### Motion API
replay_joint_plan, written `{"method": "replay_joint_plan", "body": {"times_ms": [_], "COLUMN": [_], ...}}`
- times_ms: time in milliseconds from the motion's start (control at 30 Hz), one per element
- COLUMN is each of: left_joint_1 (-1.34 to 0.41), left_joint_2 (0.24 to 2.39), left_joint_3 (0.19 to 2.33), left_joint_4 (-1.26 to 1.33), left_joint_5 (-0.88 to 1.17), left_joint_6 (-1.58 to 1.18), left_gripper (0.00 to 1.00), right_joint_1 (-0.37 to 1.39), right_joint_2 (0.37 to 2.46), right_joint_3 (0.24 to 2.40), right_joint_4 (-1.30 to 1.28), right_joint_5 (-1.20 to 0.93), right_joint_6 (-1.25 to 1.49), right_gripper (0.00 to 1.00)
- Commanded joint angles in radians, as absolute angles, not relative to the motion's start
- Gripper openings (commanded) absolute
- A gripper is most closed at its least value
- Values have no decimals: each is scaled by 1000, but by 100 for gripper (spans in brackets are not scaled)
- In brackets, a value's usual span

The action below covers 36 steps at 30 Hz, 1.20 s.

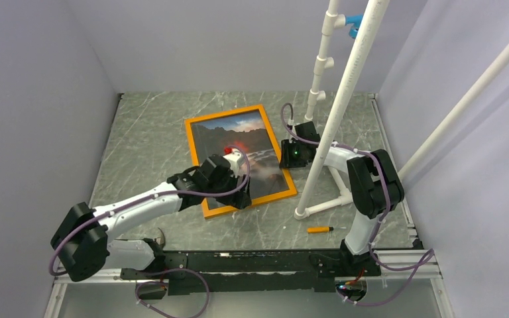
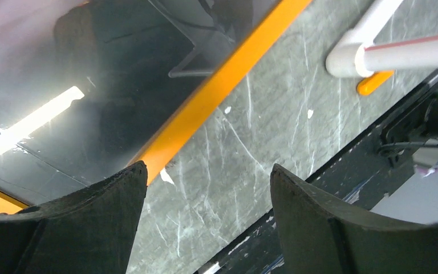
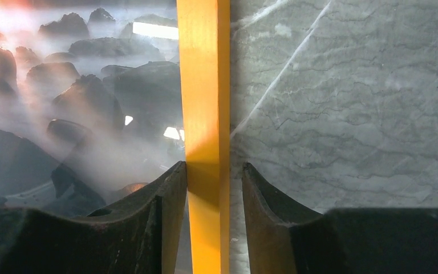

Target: Take the photo out of the frame

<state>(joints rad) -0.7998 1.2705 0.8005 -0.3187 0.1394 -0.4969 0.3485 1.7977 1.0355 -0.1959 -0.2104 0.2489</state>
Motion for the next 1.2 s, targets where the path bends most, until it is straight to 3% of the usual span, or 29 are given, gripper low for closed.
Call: {"method": "replay_joint_plan", "body": {"times_ms": [0,233,467,800,1167], "left_joint_1": [-852,-918,-1006,-1174,-1274], "left_joint_2": [1212,1224,1279,1476,1812], "left_joint_3": [785,754,769,899,1152], "left_joint_4": [-247,-188,-138,-91,-179], "left_joint_5": [40,-36,-266,-527,-806], "left_joint_6": [-451,-420,-358,-149,5], "left_gripper": [83,85,87,96,95], "right_joint_1": [357,381,390,392,392], "right_joint_2": [1806,1832,1826,1794,1797], "right_joint_3": [1055,1052,1111,1265,1329], "right_joint_4": [-171,-153,-199,-395,-458], "right_joint_5": [-206,-171,-201,-171,-204], "right_joint_6": [217,215,250,339,385], "right_gripper": [42,35,0,0,0]}}
